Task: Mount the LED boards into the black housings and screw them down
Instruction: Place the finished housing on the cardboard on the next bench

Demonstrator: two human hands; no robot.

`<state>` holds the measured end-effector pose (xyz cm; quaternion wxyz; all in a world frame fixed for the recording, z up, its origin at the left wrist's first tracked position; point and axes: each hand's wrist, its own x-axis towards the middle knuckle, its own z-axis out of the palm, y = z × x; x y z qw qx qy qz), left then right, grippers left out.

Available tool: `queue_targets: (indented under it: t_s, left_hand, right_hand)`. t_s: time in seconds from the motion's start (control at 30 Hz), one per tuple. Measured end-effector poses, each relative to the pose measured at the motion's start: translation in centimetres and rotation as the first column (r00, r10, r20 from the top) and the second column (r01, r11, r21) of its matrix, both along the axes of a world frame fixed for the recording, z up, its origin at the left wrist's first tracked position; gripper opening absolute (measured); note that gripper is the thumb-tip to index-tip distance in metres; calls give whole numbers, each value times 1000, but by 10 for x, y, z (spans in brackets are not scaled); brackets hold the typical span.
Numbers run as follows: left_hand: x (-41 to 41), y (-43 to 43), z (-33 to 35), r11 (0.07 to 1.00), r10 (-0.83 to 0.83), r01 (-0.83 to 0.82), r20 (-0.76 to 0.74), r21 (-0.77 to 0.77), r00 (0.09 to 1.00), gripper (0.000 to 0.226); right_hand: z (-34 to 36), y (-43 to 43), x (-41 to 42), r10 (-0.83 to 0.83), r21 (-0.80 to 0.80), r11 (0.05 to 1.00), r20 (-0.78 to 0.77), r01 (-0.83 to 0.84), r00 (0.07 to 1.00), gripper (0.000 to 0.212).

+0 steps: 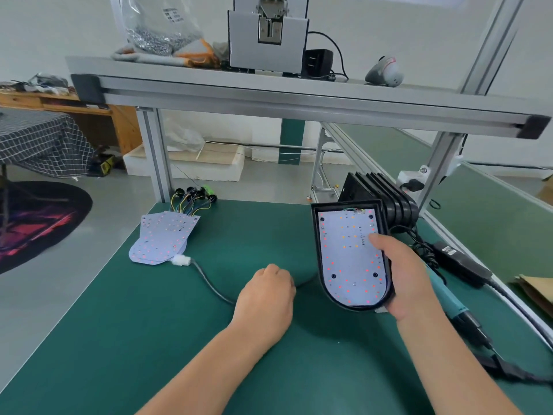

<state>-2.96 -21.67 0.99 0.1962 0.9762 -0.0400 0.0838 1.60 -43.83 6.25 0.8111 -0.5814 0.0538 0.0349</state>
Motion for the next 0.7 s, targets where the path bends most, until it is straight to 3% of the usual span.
queue_targets:
  t_s: [0.13, 0.2, 0.3, 0.37, 0.43, 0.7]
  left_hand:
    - [-3, 1, 1, 955, 89, -74, 40, -289, 995, 15]
    - [-3, 0, 2, 876, 67, -56, 6, -479, 998, 15]
    - [-5, 1, 6, 615, 13, -31, -29, -788, 999, 23]
    - [-7, 1, 8, 419, -65, 6, -23, -908, 998, 32]
    - [-9, 0, 8, 329, -95, 14, -18, -944, 995, 35]
    - [-4, 2, 9, 243, -67, 7, -9, -970, 998, 33]
  right_hand:
    - [-8, 9, -1, 84, 33, 996, 11, -84, 996, 25]
    - [-9, 17, -4, 140, -26, 990, -7, -140, 990, 16]
    - [-14, 22, -6, 205, -71, 975, -69, -209, 976, 34]
    - [-15, 24, -7, 263, -88, 958, -97, -271, 960, 32]
    - [-14, 22, -7, 286, -102, 949, -121, -299, 951, 23]
    - [-15, 18, -8, 348, -225, 899, -154, -376, 925, 30]
